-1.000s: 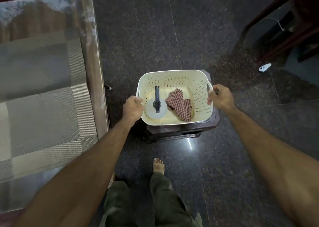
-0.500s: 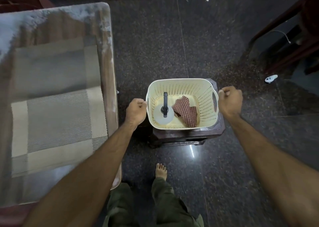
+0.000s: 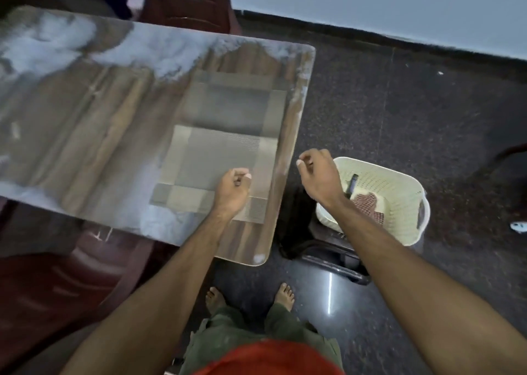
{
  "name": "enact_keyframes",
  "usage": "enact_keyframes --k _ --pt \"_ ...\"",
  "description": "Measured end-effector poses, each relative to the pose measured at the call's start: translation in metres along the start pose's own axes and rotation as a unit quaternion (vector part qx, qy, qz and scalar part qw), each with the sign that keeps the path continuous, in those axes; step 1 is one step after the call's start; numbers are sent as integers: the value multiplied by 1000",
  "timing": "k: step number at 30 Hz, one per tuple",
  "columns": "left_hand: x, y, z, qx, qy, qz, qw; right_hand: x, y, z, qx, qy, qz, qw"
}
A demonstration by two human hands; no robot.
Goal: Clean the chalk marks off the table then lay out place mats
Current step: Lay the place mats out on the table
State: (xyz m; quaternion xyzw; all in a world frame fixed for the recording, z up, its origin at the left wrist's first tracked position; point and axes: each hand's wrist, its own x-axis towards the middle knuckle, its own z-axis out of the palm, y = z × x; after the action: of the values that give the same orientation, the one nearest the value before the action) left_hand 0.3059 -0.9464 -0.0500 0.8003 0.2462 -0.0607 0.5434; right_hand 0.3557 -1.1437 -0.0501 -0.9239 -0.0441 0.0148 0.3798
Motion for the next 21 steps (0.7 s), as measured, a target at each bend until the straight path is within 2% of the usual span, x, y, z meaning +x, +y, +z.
enact_keyframes --k 6,11,16,21 --pt "-4 -26 -82 2 64 -23 998 -6 -51 53 -77 -134 -61 986" --pt "5 -62 -133 53 110 -61 991 -24 -66 101 -199 -228 -42 952" --pt "21 -87 -167 124 122 -95 980 -43 -69 125 -231 -217 -22 948" --pt "35 -98 -183 166 81 -118 976 -48 -75 131 -259 -228 1 939"
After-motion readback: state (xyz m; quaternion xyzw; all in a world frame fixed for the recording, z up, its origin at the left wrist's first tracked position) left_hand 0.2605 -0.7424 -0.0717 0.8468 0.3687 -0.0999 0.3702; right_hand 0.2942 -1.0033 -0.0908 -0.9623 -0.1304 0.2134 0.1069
